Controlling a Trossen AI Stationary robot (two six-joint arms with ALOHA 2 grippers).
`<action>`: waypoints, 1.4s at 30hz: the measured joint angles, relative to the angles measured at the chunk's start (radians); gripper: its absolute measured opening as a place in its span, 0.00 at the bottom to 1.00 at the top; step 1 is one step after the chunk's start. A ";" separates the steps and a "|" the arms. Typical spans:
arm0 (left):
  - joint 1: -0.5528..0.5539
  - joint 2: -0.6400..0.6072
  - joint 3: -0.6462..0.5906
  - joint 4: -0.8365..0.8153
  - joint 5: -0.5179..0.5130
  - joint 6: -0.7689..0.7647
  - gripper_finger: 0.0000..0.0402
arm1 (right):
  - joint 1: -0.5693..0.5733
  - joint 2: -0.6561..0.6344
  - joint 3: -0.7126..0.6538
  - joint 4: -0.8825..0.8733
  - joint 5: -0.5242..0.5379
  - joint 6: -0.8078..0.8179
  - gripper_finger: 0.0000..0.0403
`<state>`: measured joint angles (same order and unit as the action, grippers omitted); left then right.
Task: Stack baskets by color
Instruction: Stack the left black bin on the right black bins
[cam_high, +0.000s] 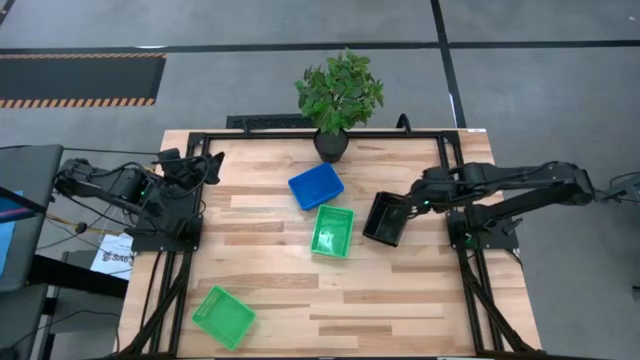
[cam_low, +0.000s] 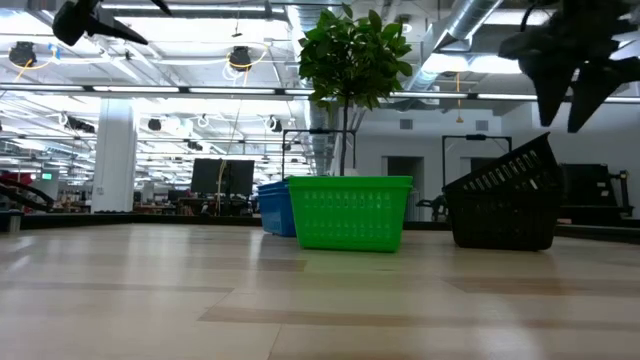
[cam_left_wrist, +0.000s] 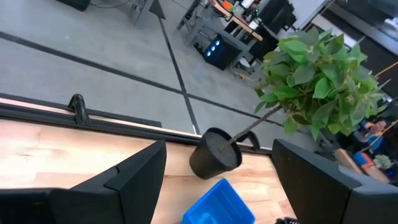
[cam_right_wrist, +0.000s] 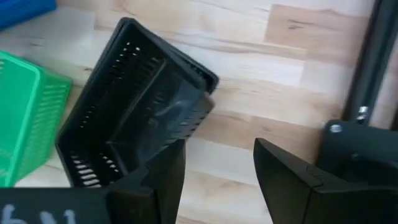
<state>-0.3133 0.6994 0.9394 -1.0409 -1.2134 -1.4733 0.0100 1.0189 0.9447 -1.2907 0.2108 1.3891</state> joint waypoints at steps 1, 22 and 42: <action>0.004 0.000 0.000 0.000 0.006 0.010 0.70 | 0.006 0.020 0.000 0.015 0.000 0.016 0.52; 0.109 -0.057 0.000 0.001 0.013 0.242 0.70 | 0.036 0.311 0.000 0.167 -0.005 0.132 0.41; 0.146 -0.106 0.000 0.001 0.013 0.303 0.70 | 0.034 0.311 0.000 0.171 -0.013 0.121 0.15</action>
<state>-0.1673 0.5934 0.9398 -1.0397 -1.2004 -1.1698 0.0441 1.3300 0.9443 -1.1198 0.1982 1.5101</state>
